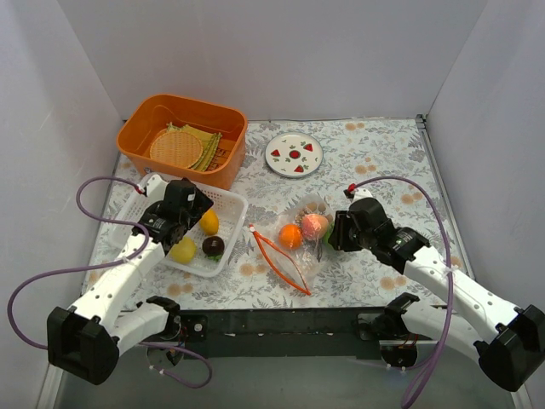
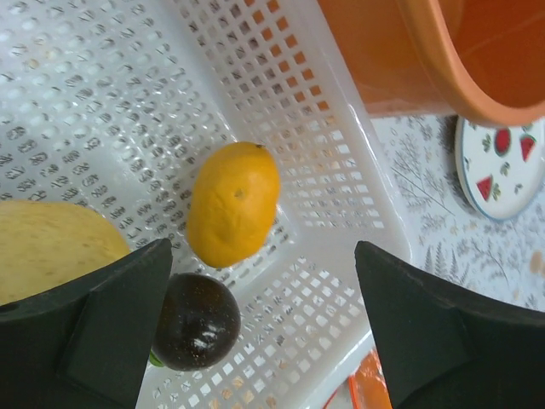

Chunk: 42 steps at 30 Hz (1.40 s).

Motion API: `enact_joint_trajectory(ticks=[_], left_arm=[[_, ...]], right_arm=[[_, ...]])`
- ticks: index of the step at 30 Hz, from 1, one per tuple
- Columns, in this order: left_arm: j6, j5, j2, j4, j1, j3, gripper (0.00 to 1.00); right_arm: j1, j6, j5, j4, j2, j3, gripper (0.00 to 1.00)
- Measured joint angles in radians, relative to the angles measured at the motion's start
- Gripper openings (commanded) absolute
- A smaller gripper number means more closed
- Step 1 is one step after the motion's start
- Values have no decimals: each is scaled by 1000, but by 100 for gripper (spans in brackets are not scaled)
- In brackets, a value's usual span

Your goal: Open the zip-top bag and remove the fake food

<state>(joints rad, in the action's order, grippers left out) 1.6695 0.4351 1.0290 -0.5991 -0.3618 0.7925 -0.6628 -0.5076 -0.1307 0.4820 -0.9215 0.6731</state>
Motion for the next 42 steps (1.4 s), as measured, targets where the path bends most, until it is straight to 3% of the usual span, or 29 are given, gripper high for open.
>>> enact_joint_trajectory(ticks=[5,11,12,20,31,36,42], left_arm=[[5,-72,-76,27,-61,-37,78],[110,-41,-31,66,-422,-37,66],[131,-35,-8,72,-474,-37,59],[271,-5,174,168,-720,-67,47],[282,-5,338,368,-753,-79,51],[275,-5,335,415,-756,-98,45],[227,-19,220,412,-766,-170,35]], right_arm=[[0,14,11,12,-7,44,42],[-3,29,19,14,-76,114,41],[-7,32,22,14,-88,124,41],[-84,56,3,11,-229,258,40],[-203,105,-162,36,-551,515,40],[-204,128,-234,56,-629,544,38],[-207,147,-230,60,-641,544,35]])
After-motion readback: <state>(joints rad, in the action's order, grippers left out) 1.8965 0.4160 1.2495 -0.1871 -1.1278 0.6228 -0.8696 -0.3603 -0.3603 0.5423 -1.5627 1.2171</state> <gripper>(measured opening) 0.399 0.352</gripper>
